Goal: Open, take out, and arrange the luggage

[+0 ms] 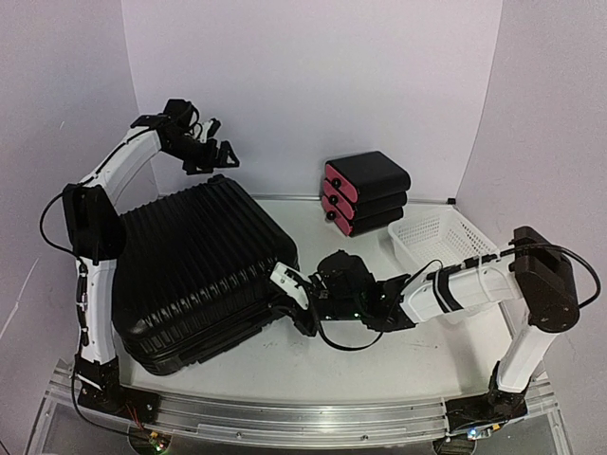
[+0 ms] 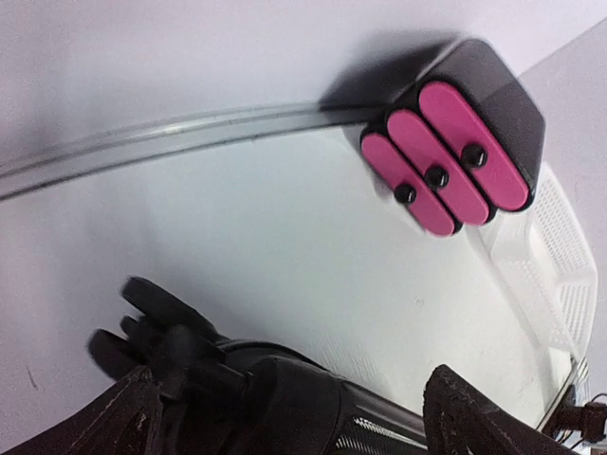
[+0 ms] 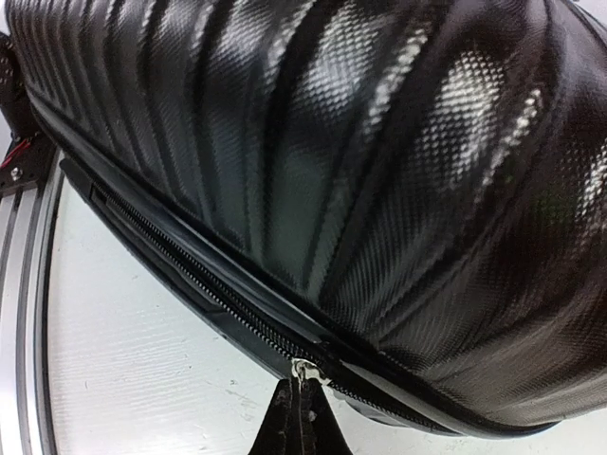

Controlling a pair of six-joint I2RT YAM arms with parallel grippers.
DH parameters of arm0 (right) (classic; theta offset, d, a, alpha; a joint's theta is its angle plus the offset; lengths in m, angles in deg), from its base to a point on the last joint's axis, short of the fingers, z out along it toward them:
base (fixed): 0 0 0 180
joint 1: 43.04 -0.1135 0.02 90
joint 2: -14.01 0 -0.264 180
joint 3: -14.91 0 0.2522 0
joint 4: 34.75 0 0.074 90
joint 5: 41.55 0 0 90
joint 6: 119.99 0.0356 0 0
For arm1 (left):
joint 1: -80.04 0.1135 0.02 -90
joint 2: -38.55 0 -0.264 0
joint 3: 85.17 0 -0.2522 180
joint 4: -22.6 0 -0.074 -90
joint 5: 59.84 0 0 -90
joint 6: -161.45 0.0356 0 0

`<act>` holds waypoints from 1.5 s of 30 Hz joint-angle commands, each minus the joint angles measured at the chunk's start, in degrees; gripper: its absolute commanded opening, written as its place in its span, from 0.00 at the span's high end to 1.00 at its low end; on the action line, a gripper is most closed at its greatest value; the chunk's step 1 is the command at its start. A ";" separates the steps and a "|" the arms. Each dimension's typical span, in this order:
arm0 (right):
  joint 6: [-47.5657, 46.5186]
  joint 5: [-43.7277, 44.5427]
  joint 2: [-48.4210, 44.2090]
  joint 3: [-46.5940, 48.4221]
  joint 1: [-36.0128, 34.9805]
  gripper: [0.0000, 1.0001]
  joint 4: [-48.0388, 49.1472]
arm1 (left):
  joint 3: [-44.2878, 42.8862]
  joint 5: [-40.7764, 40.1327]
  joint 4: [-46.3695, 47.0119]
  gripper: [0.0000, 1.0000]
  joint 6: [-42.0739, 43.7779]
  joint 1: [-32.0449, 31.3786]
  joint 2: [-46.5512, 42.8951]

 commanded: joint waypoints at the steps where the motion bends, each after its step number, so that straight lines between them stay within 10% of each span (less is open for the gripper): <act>1: 4.11 -0.97 -5.71 -0.01 -1.91 1.00 4.02 | 7.77 -1.32 -0.33 0.04 3.24 -5.09 -0.35; 21: 8.02 0.12 -18.99 -16.82 15.76 1.00 0.39 | 20.44 1.11 -0.92 0.12 9.86 -10.96 -1.77; 37: 4.22 -31.00 9.14 9.91 32.09 1.00 6.60 | 15.37 1.35 -0.59 0.14 14.25 -19.43 2.39; 45: 11.83 -29.03 10.26 8.69 32.45 1.00 10.88 | 15.80 -16.52 -7.01 0.03 2.36 -20.48 -13.61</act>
